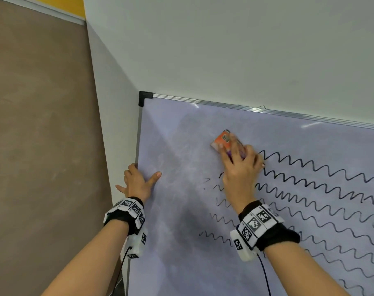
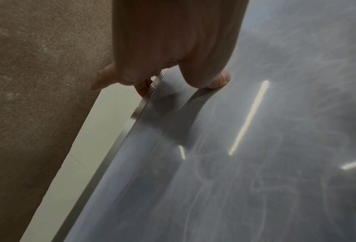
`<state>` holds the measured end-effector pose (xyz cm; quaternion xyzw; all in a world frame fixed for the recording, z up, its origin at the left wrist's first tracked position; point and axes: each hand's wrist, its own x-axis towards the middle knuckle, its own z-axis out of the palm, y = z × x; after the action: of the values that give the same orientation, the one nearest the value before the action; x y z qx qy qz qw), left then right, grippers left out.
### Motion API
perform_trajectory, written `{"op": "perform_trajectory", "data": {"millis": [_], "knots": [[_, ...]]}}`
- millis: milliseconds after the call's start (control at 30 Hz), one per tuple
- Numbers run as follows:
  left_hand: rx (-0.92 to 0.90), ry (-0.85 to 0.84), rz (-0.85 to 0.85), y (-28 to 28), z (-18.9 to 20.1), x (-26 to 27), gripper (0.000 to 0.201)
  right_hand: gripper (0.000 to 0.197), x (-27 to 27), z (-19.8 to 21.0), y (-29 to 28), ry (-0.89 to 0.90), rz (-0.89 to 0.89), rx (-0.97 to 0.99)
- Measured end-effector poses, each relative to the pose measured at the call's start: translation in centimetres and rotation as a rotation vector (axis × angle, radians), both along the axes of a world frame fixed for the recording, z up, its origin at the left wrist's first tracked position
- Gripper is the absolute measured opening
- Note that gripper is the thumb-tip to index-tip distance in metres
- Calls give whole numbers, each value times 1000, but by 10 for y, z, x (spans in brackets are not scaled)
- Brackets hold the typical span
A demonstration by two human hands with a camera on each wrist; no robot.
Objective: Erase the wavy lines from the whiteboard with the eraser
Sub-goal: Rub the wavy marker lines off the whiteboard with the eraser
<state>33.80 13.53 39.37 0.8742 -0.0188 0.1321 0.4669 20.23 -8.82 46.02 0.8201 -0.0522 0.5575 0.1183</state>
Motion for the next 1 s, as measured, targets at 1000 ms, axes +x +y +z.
{"op": "perform_trajectory", "data": {"millis": [1000], "knots": [[-25,-5,15,-1,-3,-1,92,93,-24,-59,10,342,2,-94]]}}
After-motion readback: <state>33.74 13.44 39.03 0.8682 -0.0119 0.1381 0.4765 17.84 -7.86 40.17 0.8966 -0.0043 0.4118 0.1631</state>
